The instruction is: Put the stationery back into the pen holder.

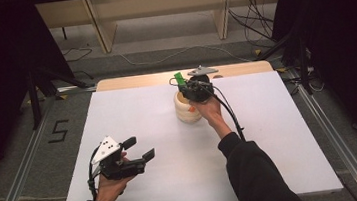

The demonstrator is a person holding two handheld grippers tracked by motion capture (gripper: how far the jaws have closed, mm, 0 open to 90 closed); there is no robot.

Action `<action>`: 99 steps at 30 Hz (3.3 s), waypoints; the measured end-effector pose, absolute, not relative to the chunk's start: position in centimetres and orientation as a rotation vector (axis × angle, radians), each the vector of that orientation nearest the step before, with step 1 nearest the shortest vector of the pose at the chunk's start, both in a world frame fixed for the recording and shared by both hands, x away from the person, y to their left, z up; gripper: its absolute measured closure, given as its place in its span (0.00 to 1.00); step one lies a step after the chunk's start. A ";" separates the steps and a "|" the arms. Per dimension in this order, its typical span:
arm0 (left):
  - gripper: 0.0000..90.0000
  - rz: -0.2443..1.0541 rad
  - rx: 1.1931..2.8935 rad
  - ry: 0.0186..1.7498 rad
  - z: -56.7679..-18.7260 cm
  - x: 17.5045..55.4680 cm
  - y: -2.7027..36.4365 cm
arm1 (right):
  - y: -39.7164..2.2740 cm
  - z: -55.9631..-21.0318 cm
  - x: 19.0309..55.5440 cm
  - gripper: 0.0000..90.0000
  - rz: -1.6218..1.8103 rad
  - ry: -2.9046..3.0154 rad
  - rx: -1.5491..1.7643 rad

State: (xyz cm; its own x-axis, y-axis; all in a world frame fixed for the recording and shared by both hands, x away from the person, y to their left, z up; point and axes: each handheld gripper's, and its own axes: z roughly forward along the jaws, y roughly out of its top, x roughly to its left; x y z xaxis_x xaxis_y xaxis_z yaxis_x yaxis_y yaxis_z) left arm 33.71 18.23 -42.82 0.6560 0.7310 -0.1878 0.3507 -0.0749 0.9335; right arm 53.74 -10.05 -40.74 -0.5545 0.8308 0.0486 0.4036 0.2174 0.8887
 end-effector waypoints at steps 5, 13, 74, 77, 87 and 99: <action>0.19 0.397 1.677 0.891 -42.8 33.7 18.2 | -10.5 -41.0 53.4 0.74 1.279 2.067 1.148; 0.19 0.398 1.675 0.896 -42.9 33.7 18.2 | -12.1 -40.5 52.6 0.58 1.303 2.084 1.155; 0.18 0.339 1.629 0.878 -42.7 33.8 18.4 | -17.7 -38.0 41.2 0.30 1.565 2.203 0.958; 0.18 0.337 1.631 0.876 -42.7 33.7 18.4 | -18.0 -38.2 40.8 0.30 1.571 2.188 0.956; 0.18 0.329 1.638 0.872 -42.7 33.6 18.3 | -18.8 -39.5 39.5 0.28 1.568 2.195 0.961; 0.18 0.331 1.653 0.866 -42.7 33.3 18.2 | -19.6 -40.2 38.0 0.26 1.578 2.200 0.948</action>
